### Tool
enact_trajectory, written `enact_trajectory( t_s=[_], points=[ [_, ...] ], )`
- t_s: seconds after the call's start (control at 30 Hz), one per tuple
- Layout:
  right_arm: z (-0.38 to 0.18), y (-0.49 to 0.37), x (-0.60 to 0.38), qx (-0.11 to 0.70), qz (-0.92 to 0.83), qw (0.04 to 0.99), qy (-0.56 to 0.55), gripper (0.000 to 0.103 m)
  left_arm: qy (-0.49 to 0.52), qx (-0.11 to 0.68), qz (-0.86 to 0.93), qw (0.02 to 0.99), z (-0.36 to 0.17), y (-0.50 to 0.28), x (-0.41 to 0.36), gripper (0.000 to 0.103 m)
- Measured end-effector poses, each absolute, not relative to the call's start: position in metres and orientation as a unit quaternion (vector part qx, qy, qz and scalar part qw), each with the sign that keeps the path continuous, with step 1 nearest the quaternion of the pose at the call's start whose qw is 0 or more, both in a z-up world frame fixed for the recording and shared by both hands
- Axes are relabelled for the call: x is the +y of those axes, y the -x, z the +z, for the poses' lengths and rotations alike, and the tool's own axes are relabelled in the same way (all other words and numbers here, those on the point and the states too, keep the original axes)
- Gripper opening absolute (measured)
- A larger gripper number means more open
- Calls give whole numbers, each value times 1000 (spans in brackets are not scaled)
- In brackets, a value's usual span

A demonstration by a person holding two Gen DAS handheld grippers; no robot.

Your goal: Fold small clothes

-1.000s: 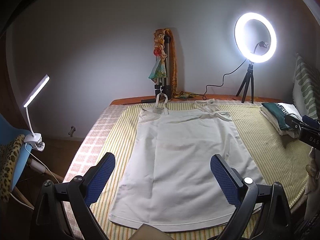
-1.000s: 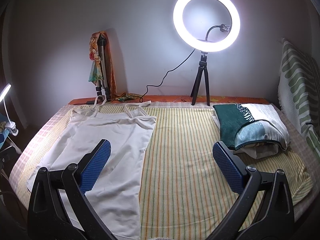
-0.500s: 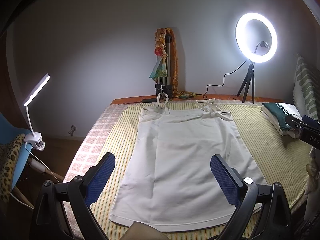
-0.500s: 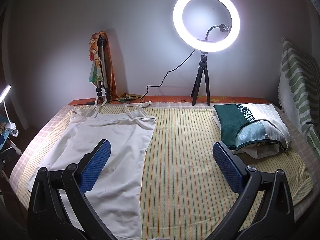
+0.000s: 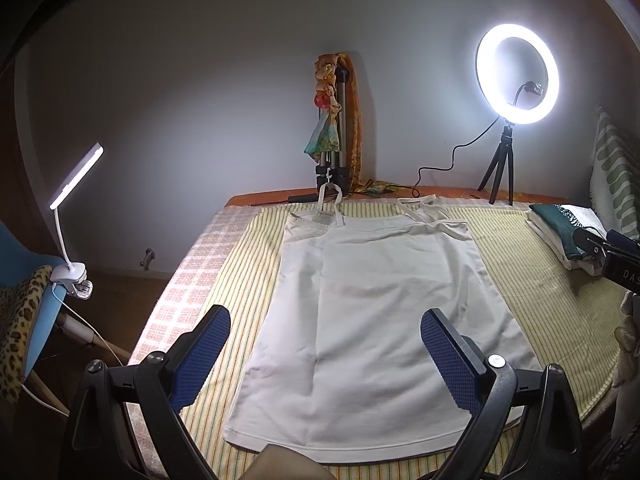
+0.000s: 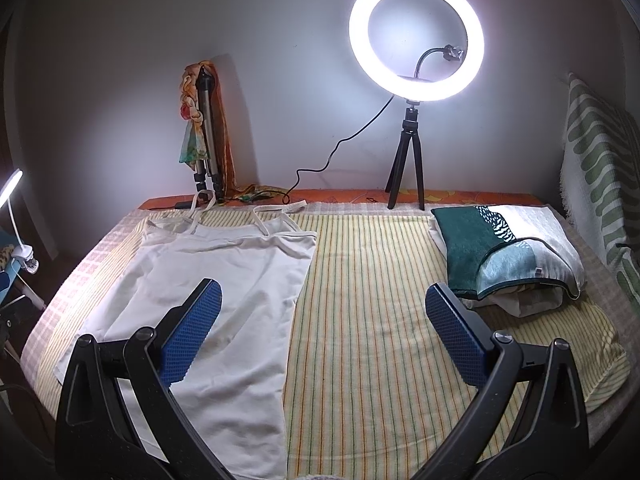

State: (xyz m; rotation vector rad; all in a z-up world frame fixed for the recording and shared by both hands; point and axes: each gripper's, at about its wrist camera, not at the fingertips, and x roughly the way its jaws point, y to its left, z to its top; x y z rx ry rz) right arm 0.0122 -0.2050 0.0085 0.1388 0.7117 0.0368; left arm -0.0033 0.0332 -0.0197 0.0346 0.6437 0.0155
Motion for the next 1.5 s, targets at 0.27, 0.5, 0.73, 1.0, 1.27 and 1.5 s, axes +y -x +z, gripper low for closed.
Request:
enact_trajectory(
  t_s=[0.27, 0.5, 0.73, 1.0, 1.27, 1.5],
  points=[
    [10, -14, -197, 345, 39, 935, -77, 103, 0, 324, 3, 946, -22, 3, 43, 96],
    [15, -35, -178, 352, 83, 928, -86, 103, 0, 343, 8, 939, -31, 0, 54, 92],
    [23, -75, -149, 353, 122, 925, -66, 97, 17, 388, 18, 921, -57, -8, 75, 77],
    [19, -108, -101, 360, 164, 918, -32, 86, 10, 416, 35, 909, -83, -9, 88, 70],
    [21, -133, -58, 374, 211, 903, -15, 79, 40, 425, 25, 904, -90, -10, 101, 57],
    [14, -168, -27, 405, 253, 878, -31, 68, 94, 447, 3, 889, -103, -9, 115, 41]
  ],
)
